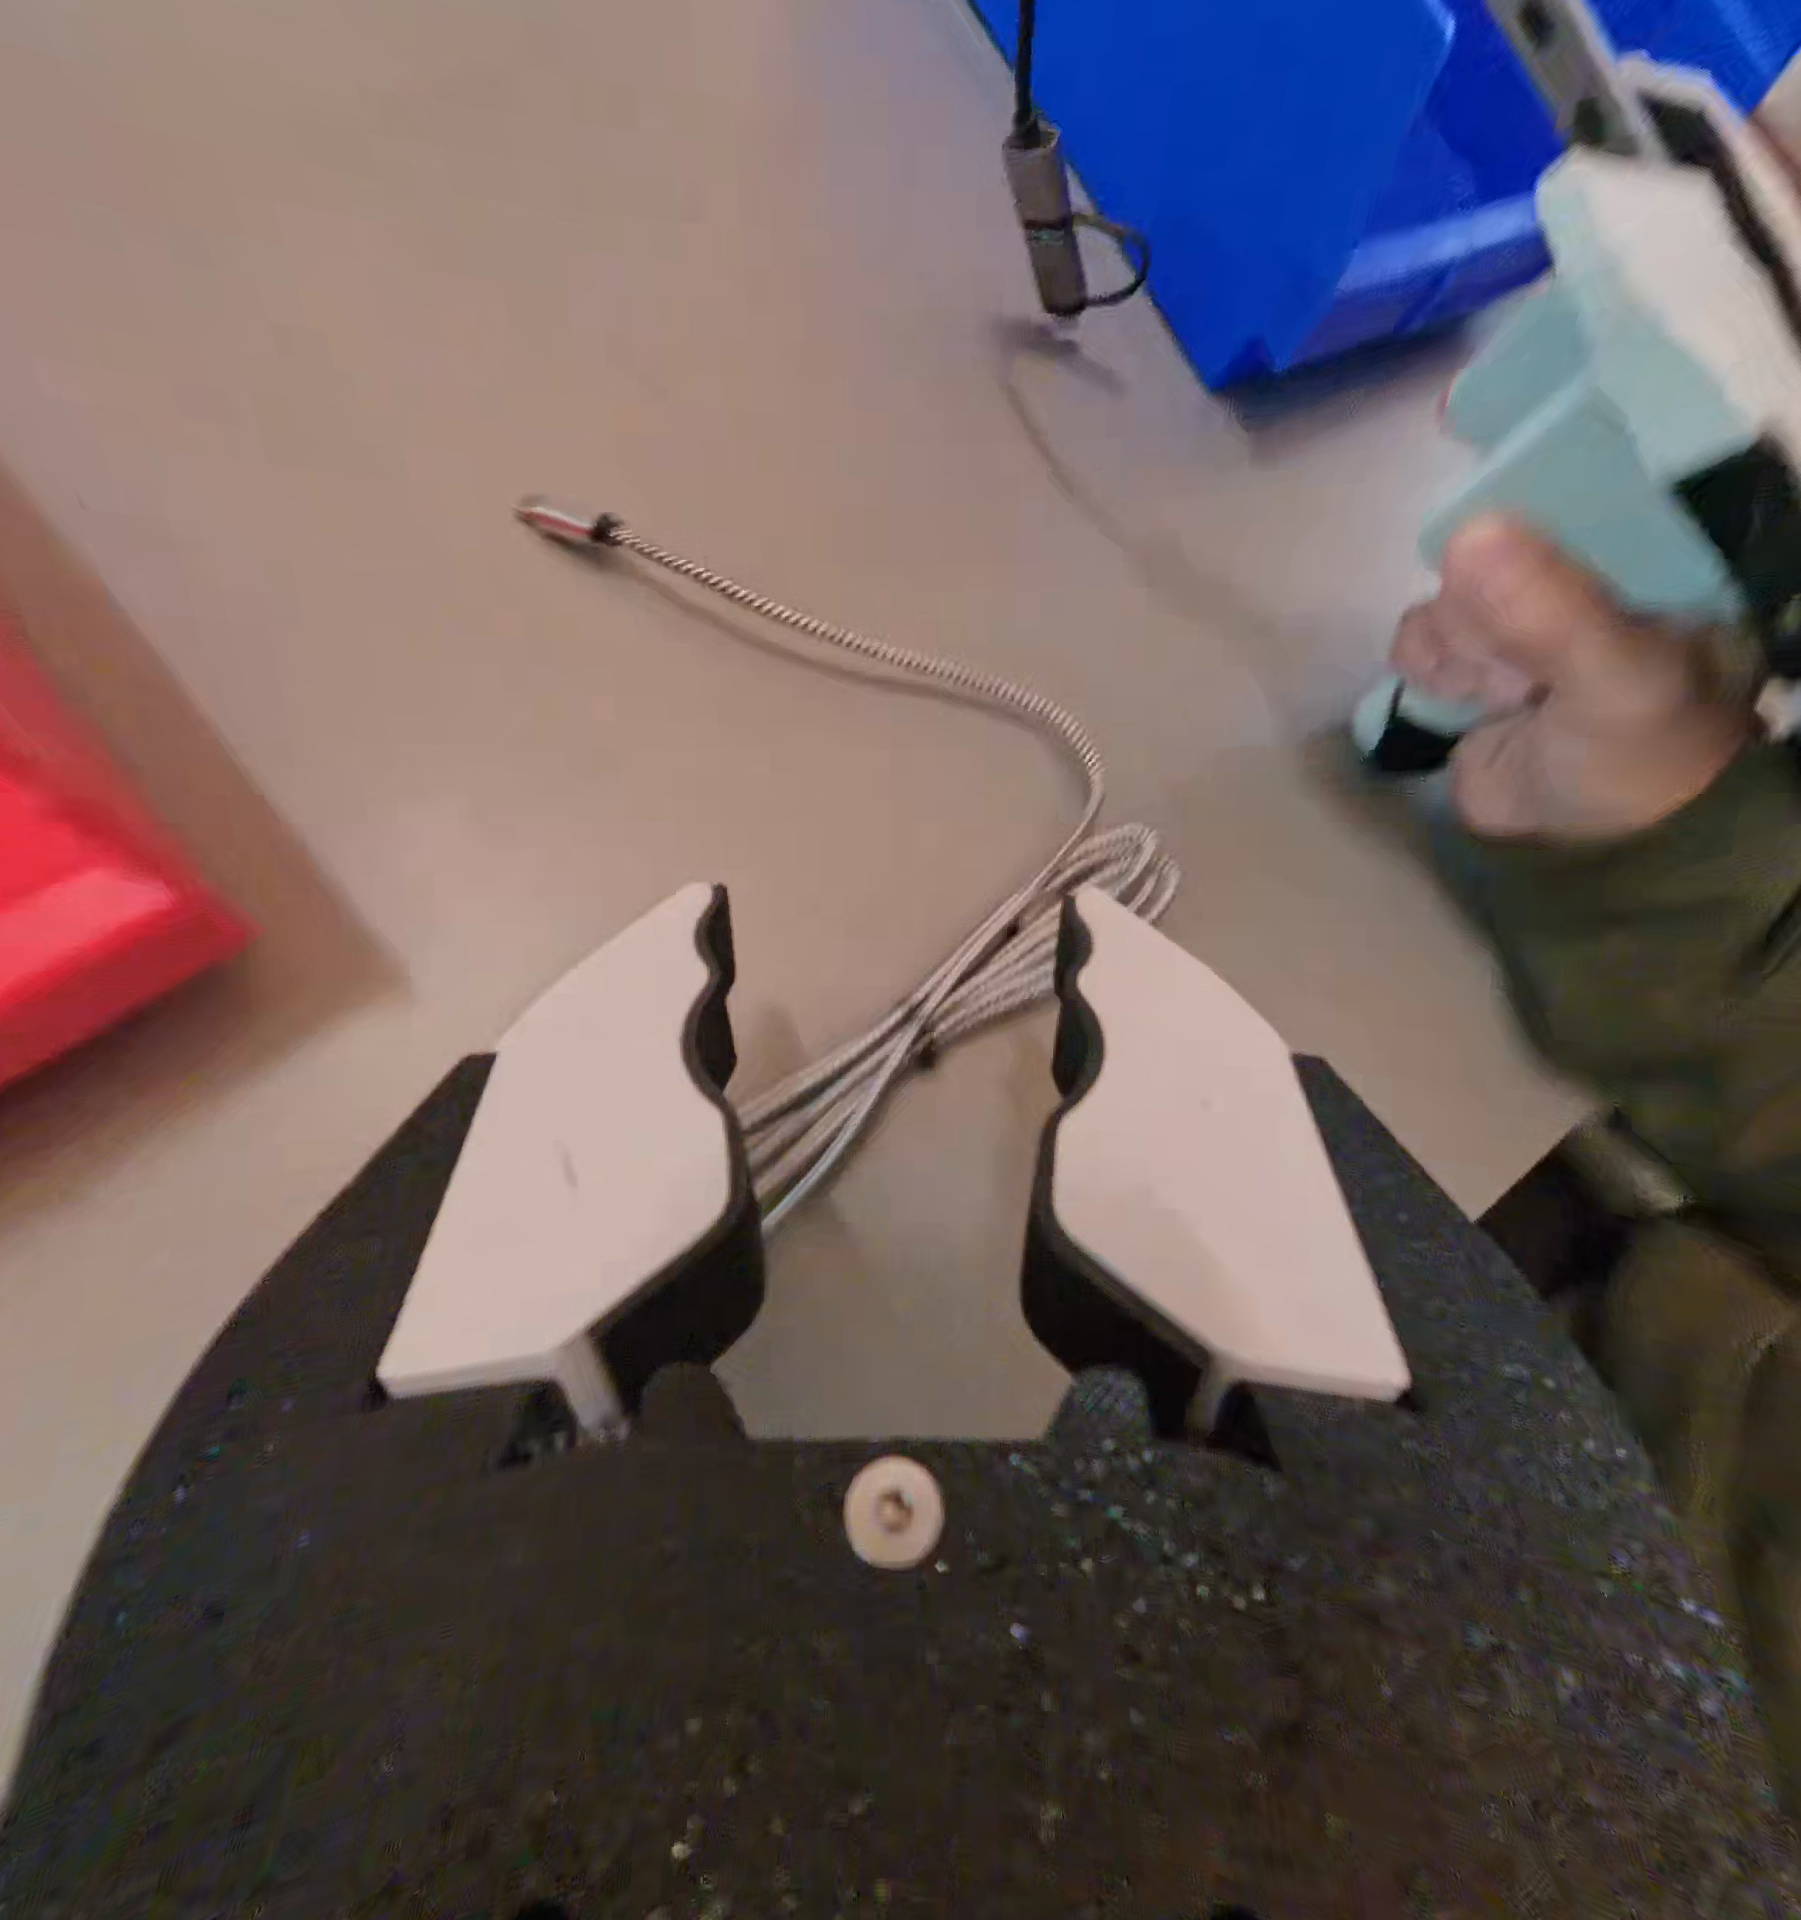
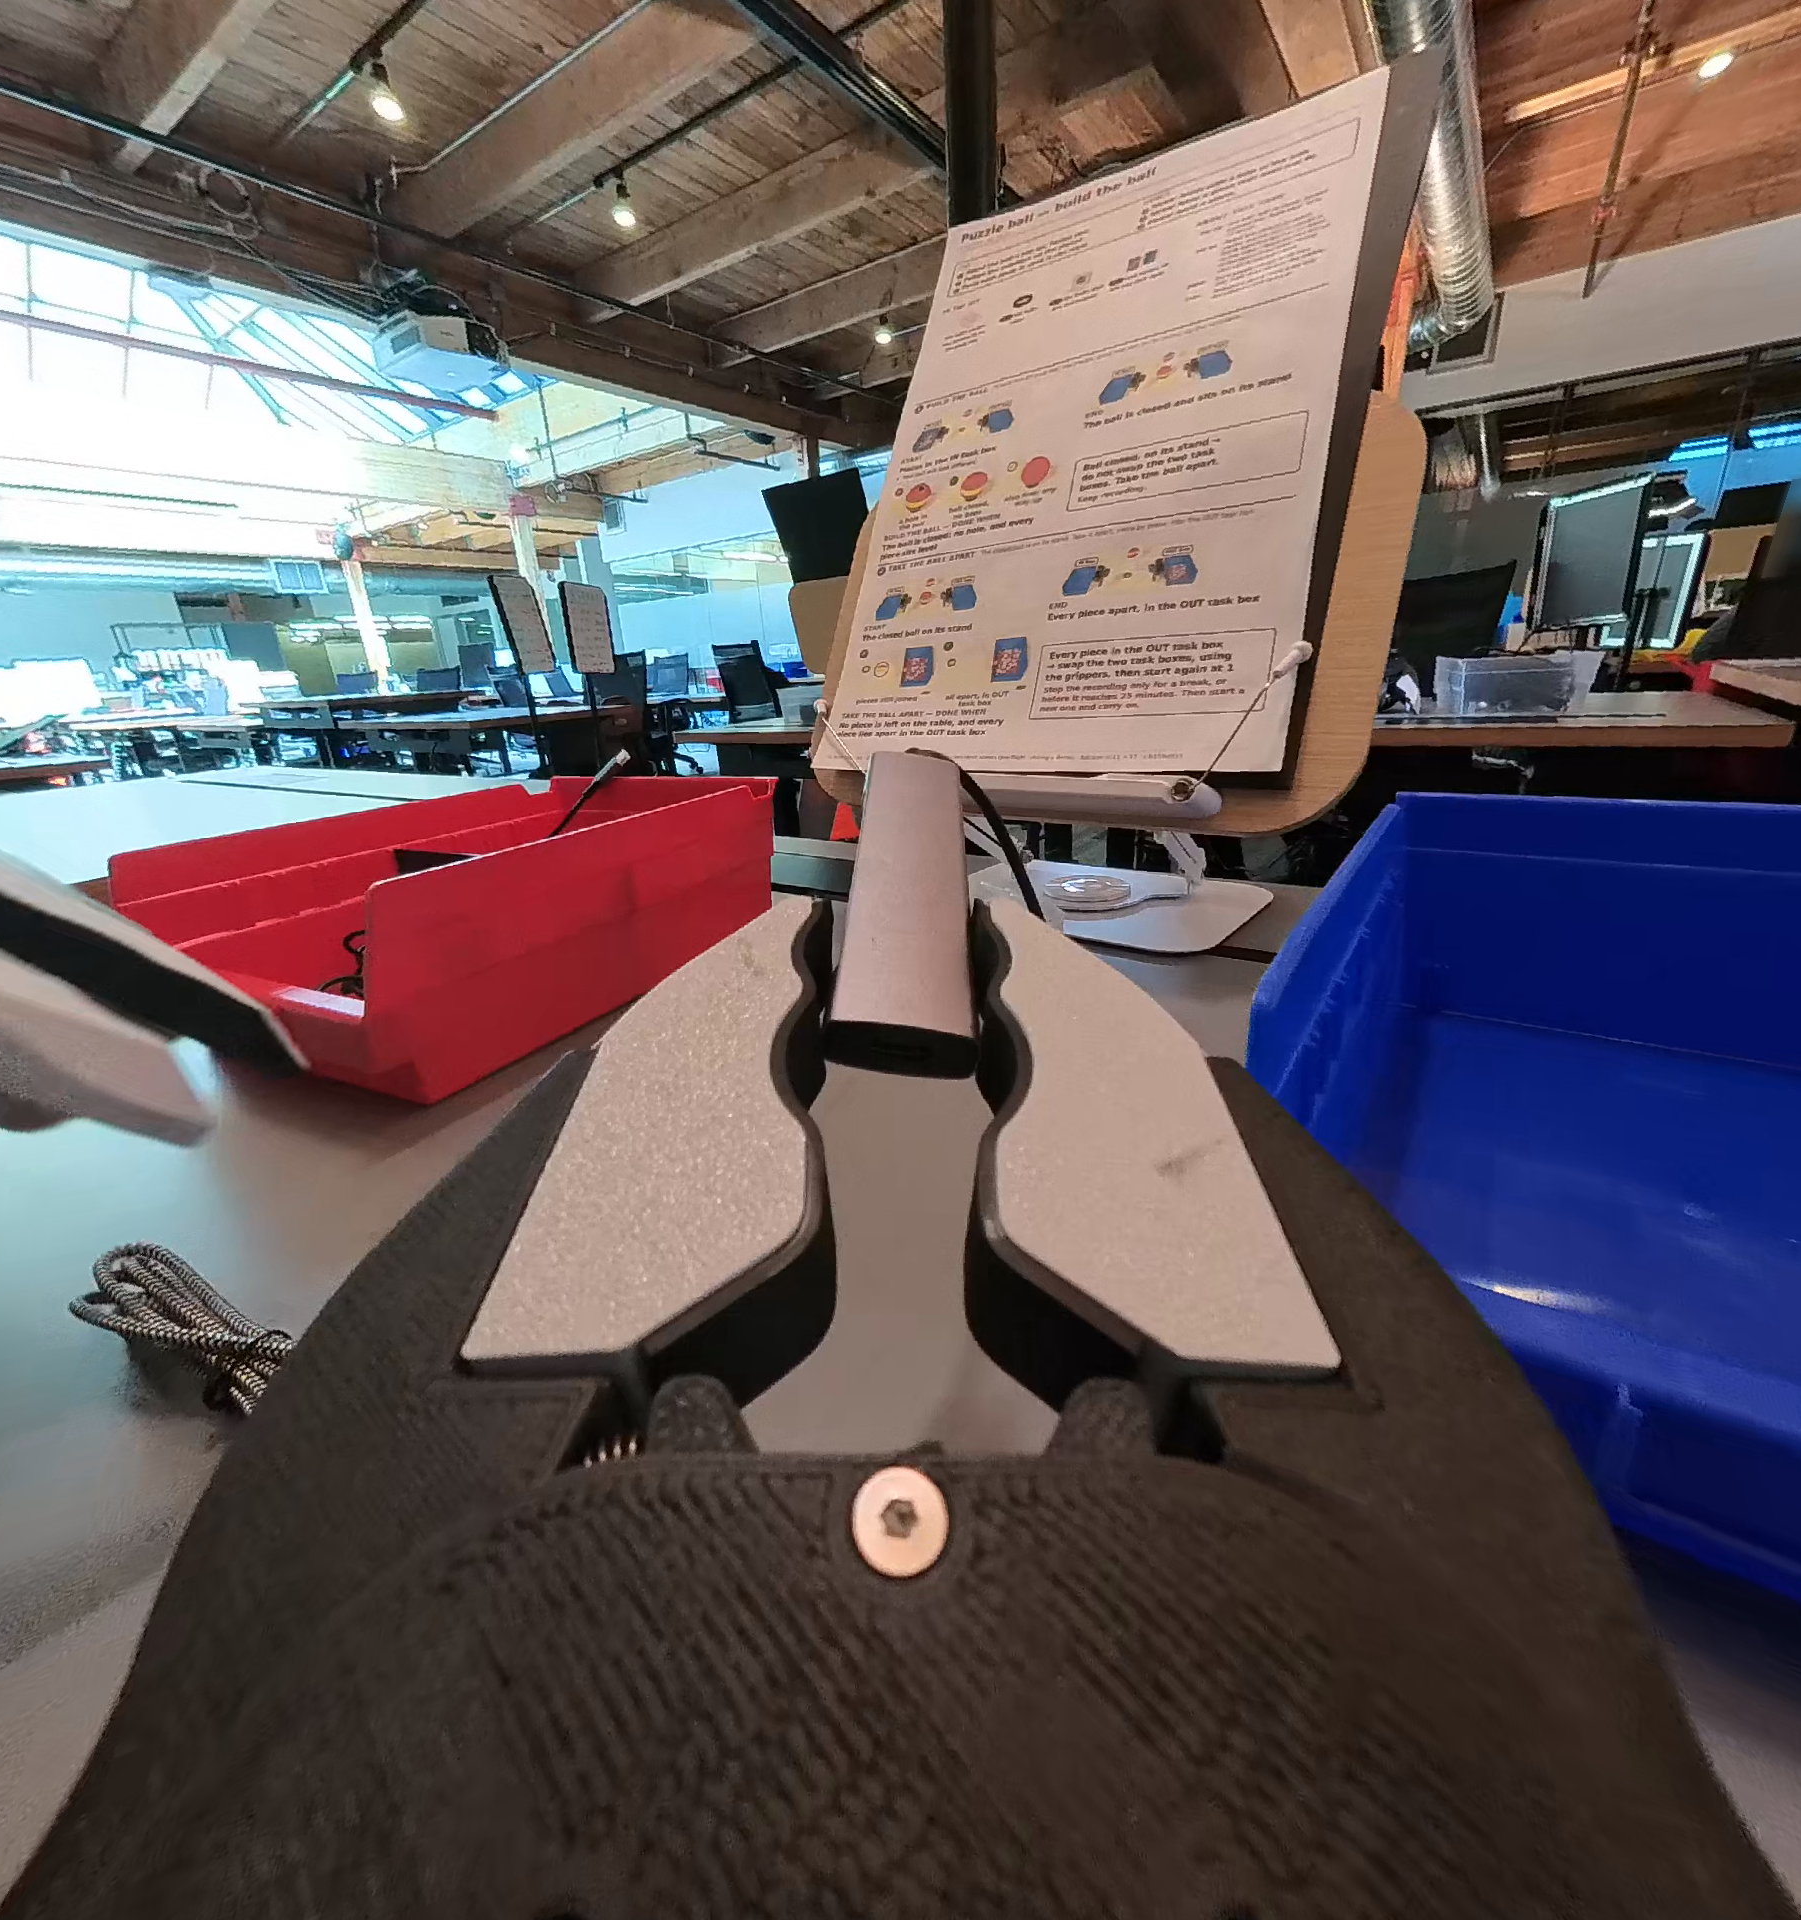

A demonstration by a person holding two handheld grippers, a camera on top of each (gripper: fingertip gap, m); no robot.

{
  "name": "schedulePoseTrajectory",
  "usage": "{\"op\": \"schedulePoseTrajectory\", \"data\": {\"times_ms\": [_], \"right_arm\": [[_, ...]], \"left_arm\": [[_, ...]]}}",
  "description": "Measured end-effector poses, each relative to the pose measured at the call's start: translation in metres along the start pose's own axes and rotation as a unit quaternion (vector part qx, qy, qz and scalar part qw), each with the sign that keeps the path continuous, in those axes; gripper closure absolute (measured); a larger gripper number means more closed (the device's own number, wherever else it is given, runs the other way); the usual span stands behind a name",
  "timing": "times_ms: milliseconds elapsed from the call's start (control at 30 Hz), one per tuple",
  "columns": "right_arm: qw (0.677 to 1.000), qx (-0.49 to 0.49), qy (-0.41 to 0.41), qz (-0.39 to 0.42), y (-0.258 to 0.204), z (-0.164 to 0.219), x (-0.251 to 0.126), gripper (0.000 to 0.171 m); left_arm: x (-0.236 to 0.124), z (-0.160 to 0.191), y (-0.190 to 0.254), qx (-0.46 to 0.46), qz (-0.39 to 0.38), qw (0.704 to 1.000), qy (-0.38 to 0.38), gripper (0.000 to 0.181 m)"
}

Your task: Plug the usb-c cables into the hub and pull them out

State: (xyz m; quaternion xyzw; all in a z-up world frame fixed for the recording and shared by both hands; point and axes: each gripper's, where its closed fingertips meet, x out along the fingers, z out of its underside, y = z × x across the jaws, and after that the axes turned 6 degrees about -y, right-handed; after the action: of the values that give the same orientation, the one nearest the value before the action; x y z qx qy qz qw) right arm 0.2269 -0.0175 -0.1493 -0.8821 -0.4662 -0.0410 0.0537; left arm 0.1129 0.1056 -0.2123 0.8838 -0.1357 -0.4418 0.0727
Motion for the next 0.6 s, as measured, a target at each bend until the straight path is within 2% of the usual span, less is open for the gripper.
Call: {"op": "schedulePoseTrajectory", "data": {"times_ms": [67, 167, 233, 300, 400, 467, 600], "right_arm": [[1.0, -0.006, 0.001, -0.002, -0.002, 0.0, 0.0, 0.145], [1.0, -0.011, 0.001, -0.005, -0.004, 0.0, -0.001, 0.145], [1.0, -0.011, -0.002, -0.007, -0.004, 0.0, -0.001, 0.145], [1.0, -0.011, -0.004, -0.011, -0.005, 0.001, 0.0, 0.145], [1.0, -0.015, -0.019, -0.019, -0.008, 0.004, 0.002, 0.145], [0.999, -0.015, -0.032, -0.023, -0.009, 0.007, 0.003, 0.145], [0.999, 0.001, -0.043, -0.014, -0.003, 0.009, 0.002, 0.146]], "left_arm": [[0.024, -0.014, 0.0, -0.034, -0.001, 0.999, -0.013, 0.127], [0.059, -0.033, -0.029, -0.058, -0.073, 0.995, -0.029, 0.129], [0.078, -0.043, -0.045, -0.101, -0.085, 0.991, -0.031, 0.137], [0.094, -0.046, -0.062, -0.126, -0.098, 0.986, -0.05, 0.139], [0.106, -0.054, -0.078, -0.117, -0.126, 0.984, -0.053, 0.142], [0.112, -0.058, -0.07, -0.082, -0.106, 0.988, -0.069, 0.165], [0.119, -0.055, -0.028, 0.136, -0.029, 0.986, -0.091, 0.17]]}}
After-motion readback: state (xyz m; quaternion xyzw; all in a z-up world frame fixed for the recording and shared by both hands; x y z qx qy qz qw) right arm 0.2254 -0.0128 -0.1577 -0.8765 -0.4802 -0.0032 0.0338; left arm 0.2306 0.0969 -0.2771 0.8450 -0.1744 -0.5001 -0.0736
